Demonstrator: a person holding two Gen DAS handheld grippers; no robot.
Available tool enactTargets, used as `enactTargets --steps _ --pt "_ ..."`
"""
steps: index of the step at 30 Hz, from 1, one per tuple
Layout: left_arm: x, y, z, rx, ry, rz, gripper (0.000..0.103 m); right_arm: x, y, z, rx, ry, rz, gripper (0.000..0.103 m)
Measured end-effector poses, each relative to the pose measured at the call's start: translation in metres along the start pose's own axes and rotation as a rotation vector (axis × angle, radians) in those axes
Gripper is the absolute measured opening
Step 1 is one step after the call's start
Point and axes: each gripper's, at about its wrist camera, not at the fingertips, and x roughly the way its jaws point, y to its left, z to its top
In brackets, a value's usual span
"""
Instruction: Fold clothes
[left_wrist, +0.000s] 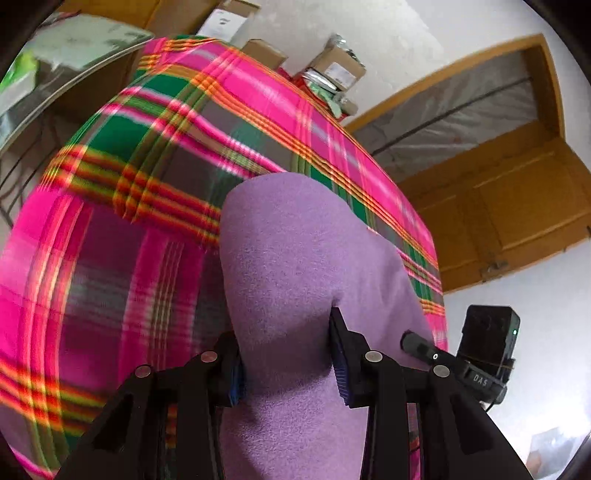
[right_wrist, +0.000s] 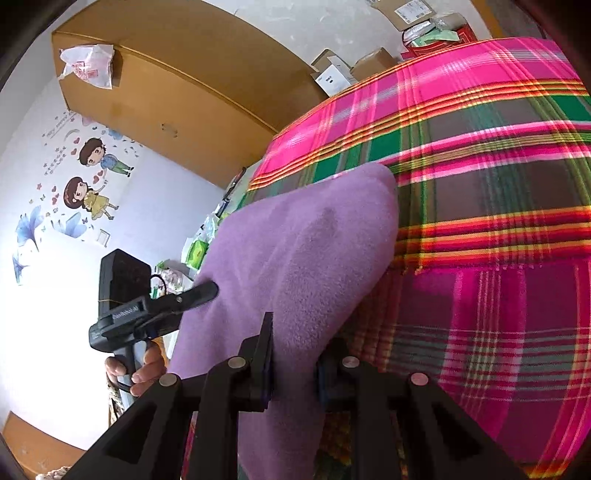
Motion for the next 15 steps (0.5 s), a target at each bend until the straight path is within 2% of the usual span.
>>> enactTargets --steps 8,10,15 --pt "0.006 0.008 0.003 0.003 0.000 -0.026 0.043 0.000 -0.001 -0.010 -0.037 -0.016 -0.085 0.023" --pt "0.004 0.009 0.000 0.001 -0.005 -0.021 0.047 0.000 0.003 -0.010 -0.055 -0.025 -0.116 0.028" --pt "-0.012 0.007 -0.014 0.006 -0.031 0.011 0.047 -0.012 0.012 -0.018 -0.097 -0.031 -0.174 0.030"
